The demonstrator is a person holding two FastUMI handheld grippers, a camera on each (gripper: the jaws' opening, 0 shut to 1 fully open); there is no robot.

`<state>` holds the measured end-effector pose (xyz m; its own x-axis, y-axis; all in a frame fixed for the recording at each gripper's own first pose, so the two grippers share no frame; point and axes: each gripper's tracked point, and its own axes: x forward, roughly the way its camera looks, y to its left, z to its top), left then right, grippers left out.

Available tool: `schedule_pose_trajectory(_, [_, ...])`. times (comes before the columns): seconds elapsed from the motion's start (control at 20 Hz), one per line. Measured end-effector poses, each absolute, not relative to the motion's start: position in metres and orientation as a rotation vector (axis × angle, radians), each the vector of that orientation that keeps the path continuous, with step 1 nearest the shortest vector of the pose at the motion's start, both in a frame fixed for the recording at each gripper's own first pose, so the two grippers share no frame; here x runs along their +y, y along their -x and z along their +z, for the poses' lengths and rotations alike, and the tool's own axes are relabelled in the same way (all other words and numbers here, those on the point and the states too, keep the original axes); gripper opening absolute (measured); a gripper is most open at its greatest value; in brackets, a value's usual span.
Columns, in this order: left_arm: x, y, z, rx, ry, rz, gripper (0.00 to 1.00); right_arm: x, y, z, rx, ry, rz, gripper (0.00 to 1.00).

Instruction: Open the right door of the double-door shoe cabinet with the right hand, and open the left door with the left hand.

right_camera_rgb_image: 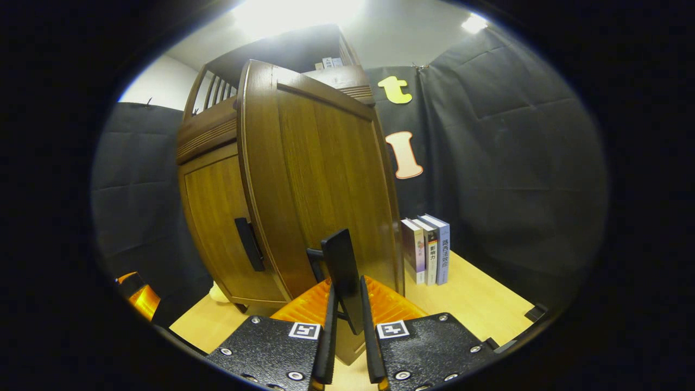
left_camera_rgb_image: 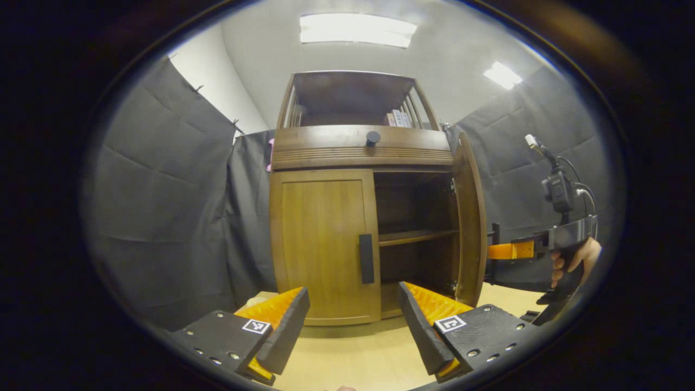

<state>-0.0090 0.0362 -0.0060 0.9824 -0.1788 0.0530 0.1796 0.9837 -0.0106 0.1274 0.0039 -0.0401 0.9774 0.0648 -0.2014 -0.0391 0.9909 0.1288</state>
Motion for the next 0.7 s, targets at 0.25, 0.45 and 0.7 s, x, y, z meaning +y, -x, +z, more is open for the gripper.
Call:
schedule_pose_trajectory(0.25, [0.041,-0.013,-0.011,-0.041,0.017,-0.212,0.94,-0.011,-0.123,-0.036,0.189,-0.13,0.022,0.22])
schedule_pose_trajectory(0.45, [0.032,-0.03,-0.012,-0.048,0.011,-0.238,0.94,-0.03,-0.123,-0.038,0.188,-0.116,-0.021,0.23])
schedule_pose_trajectory(0.7, [0.03,-0.051,-0.01,-0.042,0.016,-0.27,0.94,-0.054,-0.12,-0.038,0.189,-0.13,-0.101,0.18])
